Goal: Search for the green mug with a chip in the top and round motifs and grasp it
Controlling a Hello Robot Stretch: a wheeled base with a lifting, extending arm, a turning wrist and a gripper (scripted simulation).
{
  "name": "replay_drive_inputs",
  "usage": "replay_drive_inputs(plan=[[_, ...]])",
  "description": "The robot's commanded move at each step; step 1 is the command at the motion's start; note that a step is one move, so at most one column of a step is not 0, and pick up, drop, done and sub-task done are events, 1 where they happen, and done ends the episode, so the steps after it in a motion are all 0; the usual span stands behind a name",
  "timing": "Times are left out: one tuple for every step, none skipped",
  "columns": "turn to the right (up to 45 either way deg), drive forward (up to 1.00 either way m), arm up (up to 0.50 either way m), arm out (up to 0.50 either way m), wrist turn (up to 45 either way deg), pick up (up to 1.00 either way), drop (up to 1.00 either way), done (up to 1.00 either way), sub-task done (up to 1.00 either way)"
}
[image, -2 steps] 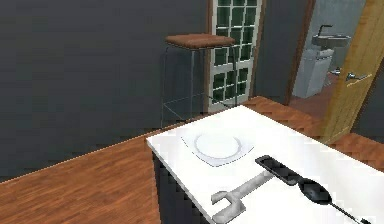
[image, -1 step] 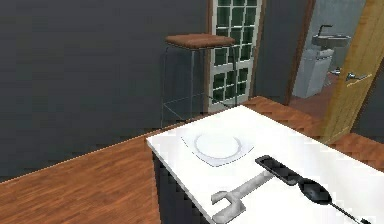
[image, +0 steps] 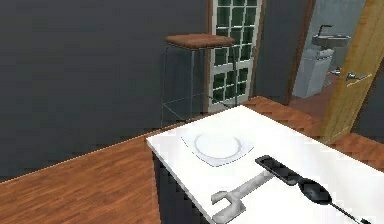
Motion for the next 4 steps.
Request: replay_drive_inputs(plan=[[0.0, 0.00, 0.00, 0.00, 45.0, 0.00, 0.00, 0.00, 0.00], [0.0, 0.00, 0.00, 0.00, 45.0, 0.00, 0.00, 0.00, 0.00], [0.0, 0.00, 0.00, 0.00, 45.0, 0.00, 0.00, 0.00, 0.00], [0.0, 0.00, 0.00, 0.00, 15.0, 0.00, 0.00, 0.00, 0.00]])
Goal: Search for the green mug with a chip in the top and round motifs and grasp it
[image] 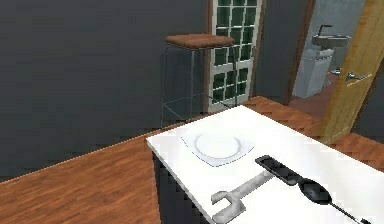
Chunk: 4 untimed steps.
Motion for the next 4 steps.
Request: replay_drive_inputs(plan=[[0.0, 0.00, -0.12, 0.00, 0.0, 0.00, 0.00, 0.00, 0.00], [0.0, 0.00, 0.00, 0.00, 0.0, 1.00, 0.00, 0.00, 0.00], [0.0, 0.00, 0.10, 0.00, 0.0, 0.00, 0.00, 0.00, 0.00], [0.0, 0.00, 0.00, 0.00, 0.0, 0.00, 0.00, 1.00, 0.00]])
